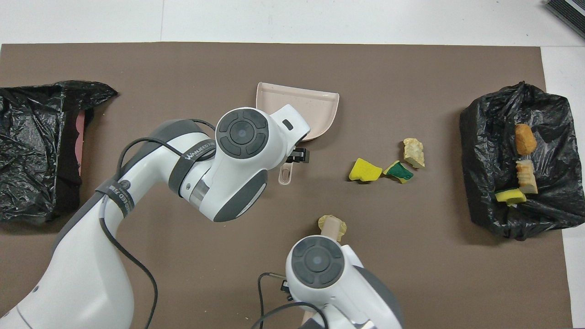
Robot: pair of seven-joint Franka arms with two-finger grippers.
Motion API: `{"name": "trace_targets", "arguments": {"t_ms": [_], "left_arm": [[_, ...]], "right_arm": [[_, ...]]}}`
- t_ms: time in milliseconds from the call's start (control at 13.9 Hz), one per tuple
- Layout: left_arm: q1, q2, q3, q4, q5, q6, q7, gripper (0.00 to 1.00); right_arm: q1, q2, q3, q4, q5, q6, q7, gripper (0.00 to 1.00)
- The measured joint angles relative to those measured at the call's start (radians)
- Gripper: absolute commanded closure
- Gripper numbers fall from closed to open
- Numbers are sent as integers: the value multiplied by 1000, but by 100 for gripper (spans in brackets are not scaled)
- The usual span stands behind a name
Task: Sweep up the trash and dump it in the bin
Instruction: 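Grasp the dustpan with the left gripper while the right gripper grasps the brush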
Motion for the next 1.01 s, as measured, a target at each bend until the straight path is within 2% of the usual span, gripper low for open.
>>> {"name": "trace_targets", "arguments": {"t_ms": [144,216,432,647,1007], "left_arm": [[-19,29,-1,-16,55,32,-49,1],[-24,44,-1,-16,82,43,-67,8],[-25,60,-1,-16,96,52,-74,44],[-25,60,-1,-16,97,51,-73,100],[-26,58,-2,-15,112,42,-43,100]], "right_arm": [[-86,-36,-2,-3,-39,-45,-54,100],[-122,-39,-3,-4,-79,-56,-92,100],[-221,-23,-5,-9,-215,-55,-246,100],[-345,3,-5,-13,-282,11,-443,100],[-519,53,-7,-17,-361,171,-713,100]]}}
